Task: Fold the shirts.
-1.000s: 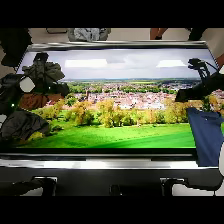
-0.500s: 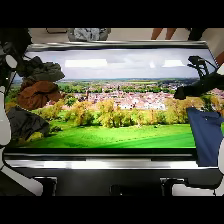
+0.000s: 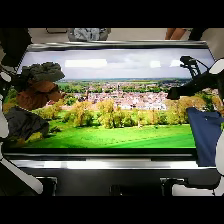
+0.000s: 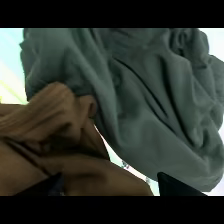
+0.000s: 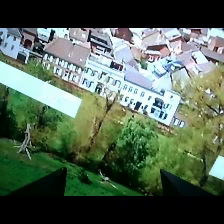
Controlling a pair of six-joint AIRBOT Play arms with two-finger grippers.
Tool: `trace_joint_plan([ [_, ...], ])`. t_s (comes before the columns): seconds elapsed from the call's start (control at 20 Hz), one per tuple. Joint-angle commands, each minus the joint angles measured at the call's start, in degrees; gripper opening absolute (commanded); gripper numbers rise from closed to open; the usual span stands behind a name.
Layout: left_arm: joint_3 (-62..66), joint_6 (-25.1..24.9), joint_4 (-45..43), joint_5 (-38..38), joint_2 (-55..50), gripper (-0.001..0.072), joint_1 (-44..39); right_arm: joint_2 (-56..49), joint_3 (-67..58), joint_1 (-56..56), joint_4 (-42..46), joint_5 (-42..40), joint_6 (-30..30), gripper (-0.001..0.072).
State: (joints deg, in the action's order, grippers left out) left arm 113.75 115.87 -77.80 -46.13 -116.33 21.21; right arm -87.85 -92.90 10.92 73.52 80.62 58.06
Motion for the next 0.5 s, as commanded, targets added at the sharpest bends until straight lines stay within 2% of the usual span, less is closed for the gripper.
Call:
trace_joint_plan([
  [0.0, 1.86, -8.11, 0.20, -6.54, -0.48, 0.0714, 1.99, 0.00, 0.04, -1.55, 0.74, 0.00, 0.00, 0.0674],
  [0.15, 4.57, -16.31, -2.45, -14.75, 0.76, 0.0714, 2.82, 0.00, 0.02, -1.60, 0.83, 0.50, 0.22, 0.0674],
  [0.3, 4.42, -20.35, -6.71, -23.61, 0.96, 0.0714, 2.36, 0.00, 0.04, -1.60, 0.76, 0.52, 0.20, 0.0674],
  [0.45, 1.07, -23.56, -6.67, -25.27, 0.79, 0.0720, 0.42, 0.00, 0.04, -1.60, 0.87, 0.48, 0.20, 0.0674],
])
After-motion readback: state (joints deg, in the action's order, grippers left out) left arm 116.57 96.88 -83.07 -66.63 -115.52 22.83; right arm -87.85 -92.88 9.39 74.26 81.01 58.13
